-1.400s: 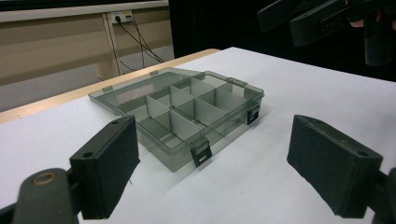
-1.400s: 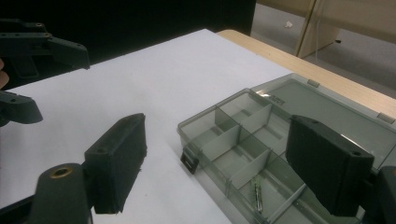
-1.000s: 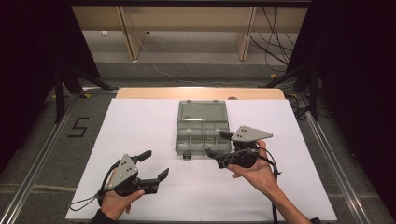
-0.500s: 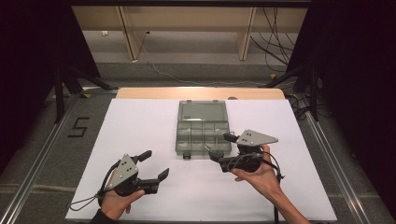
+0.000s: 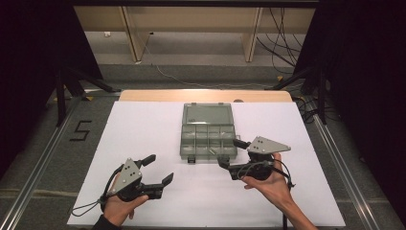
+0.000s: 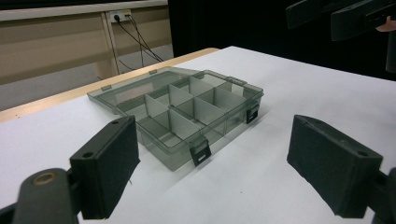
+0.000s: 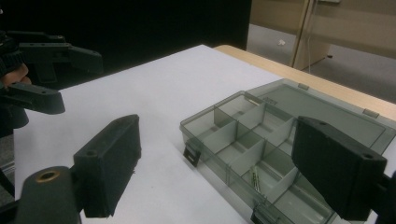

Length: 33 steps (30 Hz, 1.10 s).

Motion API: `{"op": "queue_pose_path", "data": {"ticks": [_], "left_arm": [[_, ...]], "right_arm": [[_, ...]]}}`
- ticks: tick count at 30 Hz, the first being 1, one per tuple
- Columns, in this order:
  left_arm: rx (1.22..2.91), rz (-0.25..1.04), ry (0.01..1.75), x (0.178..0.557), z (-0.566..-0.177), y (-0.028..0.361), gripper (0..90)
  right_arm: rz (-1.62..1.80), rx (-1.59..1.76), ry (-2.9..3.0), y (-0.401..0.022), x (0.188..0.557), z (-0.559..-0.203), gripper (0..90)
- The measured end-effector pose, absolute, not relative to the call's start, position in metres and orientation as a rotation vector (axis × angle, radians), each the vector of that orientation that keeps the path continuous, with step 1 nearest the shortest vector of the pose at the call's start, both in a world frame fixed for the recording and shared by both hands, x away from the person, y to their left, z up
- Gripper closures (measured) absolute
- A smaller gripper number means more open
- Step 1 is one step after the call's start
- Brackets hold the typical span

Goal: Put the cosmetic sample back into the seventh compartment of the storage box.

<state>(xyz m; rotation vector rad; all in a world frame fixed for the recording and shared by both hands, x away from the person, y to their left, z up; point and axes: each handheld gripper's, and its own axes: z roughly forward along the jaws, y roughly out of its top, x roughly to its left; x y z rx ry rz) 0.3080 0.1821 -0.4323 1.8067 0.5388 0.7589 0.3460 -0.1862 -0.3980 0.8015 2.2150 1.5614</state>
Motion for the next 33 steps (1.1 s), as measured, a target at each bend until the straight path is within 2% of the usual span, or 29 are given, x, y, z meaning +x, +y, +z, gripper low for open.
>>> {"op": "queue_pose_path", "data": {"ticks": [33], "left_arm": [[1.810,0.761,0.538,0.308,-0.433,0.182,15.7]], "right_arm": [[1.602,0.837,2.153,-0.209,0.329,-0.416,16.0]]}}
